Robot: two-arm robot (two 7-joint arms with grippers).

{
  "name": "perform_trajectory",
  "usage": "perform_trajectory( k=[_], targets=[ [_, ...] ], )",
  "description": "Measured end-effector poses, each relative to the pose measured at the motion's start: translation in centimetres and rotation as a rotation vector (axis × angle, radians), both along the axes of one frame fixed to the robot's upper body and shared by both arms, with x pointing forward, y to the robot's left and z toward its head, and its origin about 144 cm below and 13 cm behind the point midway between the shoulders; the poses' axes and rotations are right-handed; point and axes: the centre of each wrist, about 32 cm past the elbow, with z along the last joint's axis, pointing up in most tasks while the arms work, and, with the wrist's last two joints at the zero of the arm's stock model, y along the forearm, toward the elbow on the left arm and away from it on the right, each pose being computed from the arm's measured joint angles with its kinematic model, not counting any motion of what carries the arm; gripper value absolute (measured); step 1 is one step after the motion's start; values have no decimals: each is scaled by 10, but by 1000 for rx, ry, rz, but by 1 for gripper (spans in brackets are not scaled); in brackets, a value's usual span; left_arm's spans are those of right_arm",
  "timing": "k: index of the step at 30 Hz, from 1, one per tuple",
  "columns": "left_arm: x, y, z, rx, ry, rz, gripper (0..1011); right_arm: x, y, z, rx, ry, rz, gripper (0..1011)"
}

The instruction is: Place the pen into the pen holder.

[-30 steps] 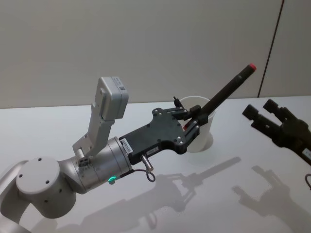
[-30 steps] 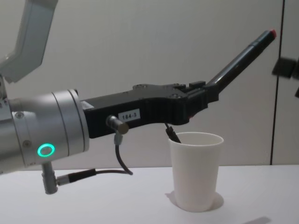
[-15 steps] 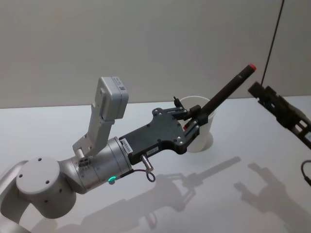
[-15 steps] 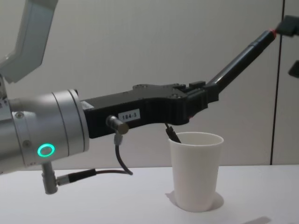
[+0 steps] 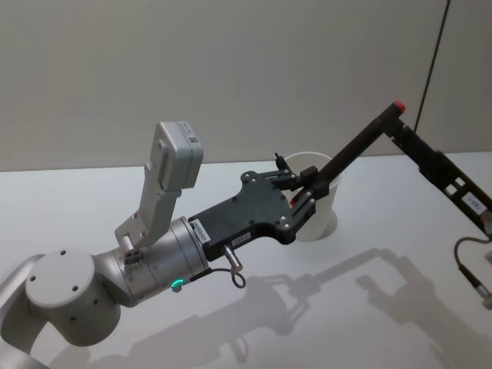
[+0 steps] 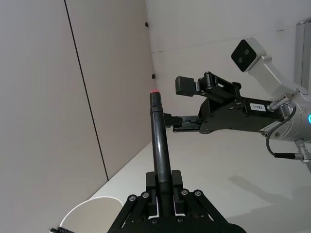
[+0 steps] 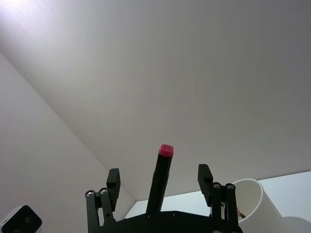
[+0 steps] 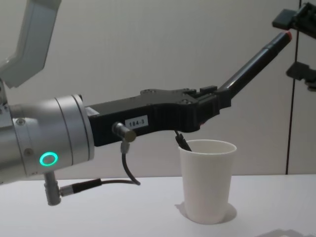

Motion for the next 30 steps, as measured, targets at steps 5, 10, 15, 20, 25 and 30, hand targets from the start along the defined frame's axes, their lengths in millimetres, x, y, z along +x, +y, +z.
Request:
perform_trajectory(
  k=[5,10,15,20,25,30],
  targets=[
    [0,0,0,0,0,0,182,3,5,1,1,10,9,1001],
    [0,0,0,0,0,0,181,6,11,0,-3,17,18,1001],
    [0,0,0,0,0,0,182,8,17,-1,-9,22,27,1001],
    [0,0,0,0,0,0,182,11,22,-2,-10,28,29,1001],
    [0,0,0,0,0,0,182,12,26,-4,-8,35,28,1001],
    [0,0,0,0,0,0,181,13,29,-5,-2,40,22,1001]
  ],
)
